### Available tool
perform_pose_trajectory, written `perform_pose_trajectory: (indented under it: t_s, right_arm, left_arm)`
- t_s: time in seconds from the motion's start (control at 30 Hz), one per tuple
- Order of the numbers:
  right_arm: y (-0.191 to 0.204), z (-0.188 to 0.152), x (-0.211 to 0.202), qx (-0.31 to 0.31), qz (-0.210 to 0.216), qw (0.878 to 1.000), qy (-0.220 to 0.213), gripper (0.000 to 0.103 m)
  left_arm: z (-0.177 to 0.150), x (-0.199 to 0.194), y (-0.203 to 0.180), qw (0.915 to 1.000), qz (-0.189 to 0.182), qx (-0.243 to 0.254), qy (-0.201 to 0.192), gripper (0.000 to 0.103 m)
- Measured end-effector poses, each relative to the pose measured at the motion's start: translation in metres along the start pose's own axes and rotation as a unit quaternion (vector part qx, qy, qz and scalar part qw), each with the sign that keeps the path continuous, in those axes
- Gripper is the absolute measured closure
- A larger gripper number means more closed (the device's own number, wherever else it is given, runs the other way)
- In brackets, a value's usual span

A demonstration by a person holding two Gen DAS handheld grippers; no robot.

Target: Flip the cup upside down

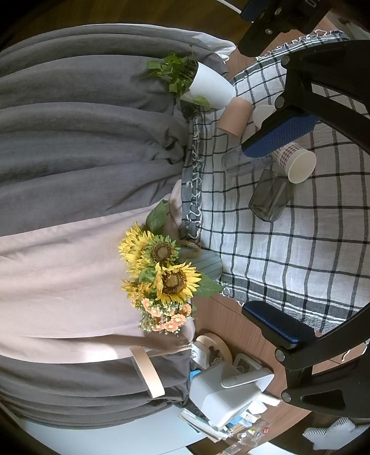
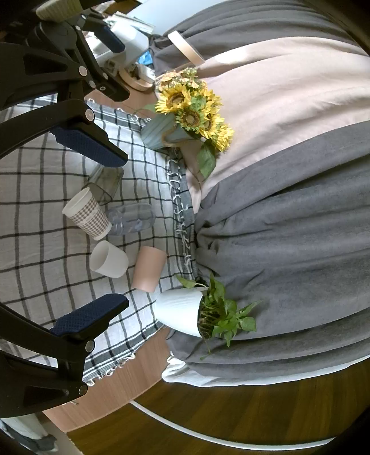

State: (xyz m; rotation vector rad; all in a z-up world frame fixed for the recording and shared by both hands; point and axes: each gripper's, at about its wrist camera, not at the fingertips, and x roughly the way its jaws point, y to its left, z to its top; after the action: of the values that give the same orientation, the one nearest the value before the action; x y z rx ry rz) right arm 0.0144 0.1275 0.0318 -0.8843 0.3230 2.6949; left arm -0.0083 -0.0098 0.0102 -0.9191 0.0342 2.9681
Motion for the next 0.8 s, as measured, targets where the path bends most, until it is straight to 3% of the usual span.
perform_pose_trajectory:
  t_s: [0.8]
  right_arm:
    - [0.0009,-0.0008,0.0023,0.0,0.0,1.0,0.002,0.012]
  left_arm:
    - [-0.0015,0.0045,0.0005,1.0,0.001,0.001,0.003,0.0]
